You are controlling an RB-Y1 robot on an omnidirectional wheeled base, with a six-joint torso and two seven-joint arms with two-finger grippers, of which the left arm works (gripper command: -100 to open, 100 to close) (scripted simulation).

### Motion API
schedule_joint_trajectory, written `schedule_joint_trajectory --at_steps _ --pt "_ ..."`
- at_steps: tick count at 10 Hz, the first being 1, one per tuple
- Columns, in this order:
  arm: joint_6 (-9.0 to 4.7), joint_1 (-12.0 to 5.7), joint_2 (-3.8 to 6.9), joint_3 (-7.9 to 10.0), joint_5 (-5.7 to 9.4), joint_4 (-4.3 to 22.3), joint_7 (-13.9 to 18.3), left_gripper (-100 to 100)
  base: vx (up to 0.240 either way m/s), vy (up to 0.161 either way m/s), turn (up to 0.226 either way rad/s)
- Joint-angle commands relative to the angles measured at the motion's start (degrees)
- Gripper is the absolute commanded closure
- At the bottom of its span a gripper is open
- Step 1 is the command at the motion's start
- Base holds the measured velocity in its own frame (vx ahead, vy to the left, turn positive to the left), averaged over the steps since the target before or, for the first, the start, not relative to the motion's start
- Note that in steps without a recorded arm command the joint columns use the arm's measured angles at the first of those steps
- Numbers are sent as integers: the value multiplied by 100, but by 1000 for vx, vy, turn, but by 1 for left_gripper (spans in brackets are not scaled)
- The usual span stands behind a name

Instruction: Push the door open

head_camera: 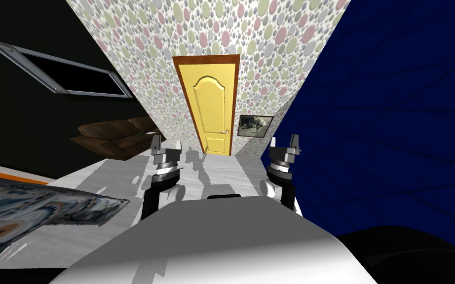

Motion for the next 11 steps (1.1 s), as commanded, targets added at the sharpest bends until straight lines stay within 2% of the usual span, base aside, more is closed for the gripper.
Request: schedule_joint_trajectory --at_steps 1,6,11 --pt "-22 -78 40 -1 -14 168 -9 -100 59 3 -13" --pt "-117 -413 169 -8 -75 896 -47 -100 115 -29 -1" --pt "-194 -685 246 -13 -124 1483 -77 -100 92 -20 -3"
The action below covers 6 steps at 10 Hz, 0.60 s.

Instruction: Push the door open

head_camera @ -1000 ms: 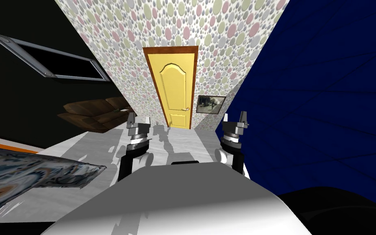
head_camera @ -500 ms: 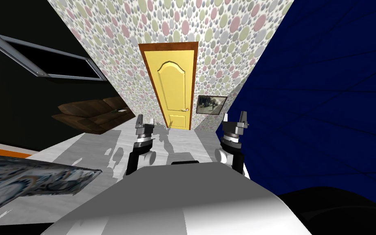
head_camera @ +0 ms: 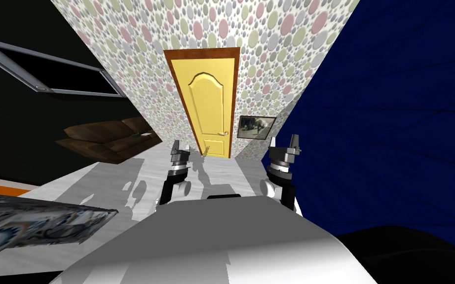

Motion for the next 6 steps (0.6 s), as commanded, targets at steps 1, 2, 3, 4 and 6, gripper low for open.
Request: schedule_joint_trajectory --at_steps 1,2,3,4,6 --pt "-16 -57 24 -12 -18 158 -11 -100 90 -22 -4" --pt "-34 -120 38 -13 -29 296 -18 -100 89 -24 -3" --pt "-53 -187 51 -14 -41 440 -25 -100 93 -27 -2" --pt "-72 -253 65 -15 -53 584 -33 -100 103 -28 -3" --pt "-110 -386 91 -18 -77 871 -48 -100 95 -24 -3"
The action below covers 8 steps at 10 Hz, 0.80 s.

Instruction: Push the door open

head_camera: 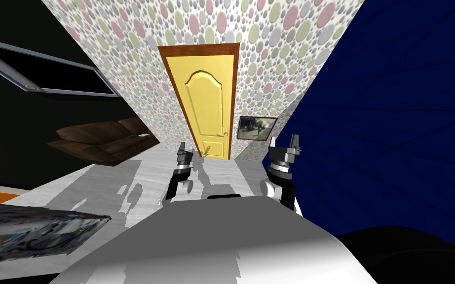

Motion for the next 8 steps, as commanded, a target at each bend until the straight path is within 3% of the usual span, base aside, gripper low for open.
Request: schedule_joint_trajectory --at_steps 1,6,8 --pt "-34 -124 -1 -16 -31 255 -31 -100 94 -18 -4" --pt "-138 -493 47 -23 -98 1028 -73 -100 100 -28 -4" --pt "-161 -571 53 -25 -112 1224 -81 -100 57 -12 -2"
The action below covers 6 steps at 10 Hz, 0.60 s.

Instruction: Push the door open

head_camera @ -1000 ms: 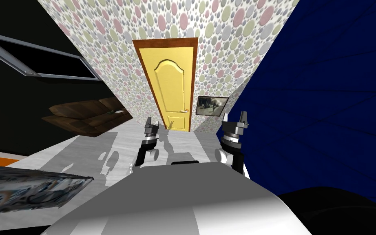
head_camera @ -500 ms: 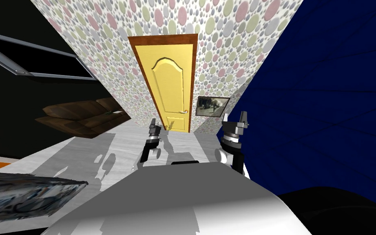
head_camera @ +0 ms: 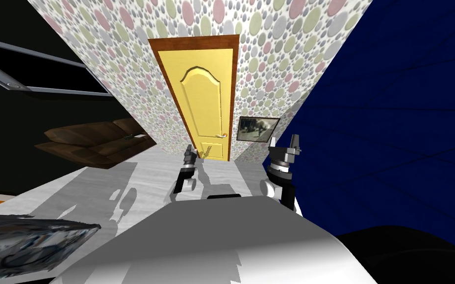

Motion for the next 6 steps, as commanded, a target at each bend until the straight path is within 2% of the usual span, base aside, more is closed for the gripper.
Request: schedule_joint_trajectory --at_steps 1,4,5,6 --pt "-33 -143 13 6 -19 282 -13 -100 67 -16 -4" --pt "-99 -378 28 2 -61 764 -39 -100 98 -31 -4" --pt "-99 -378 28 2 -61 791 -39 -100 70 -25 1" --pt "-122 -458 30 0 -76 965 -48 -100 62 -14 -3"
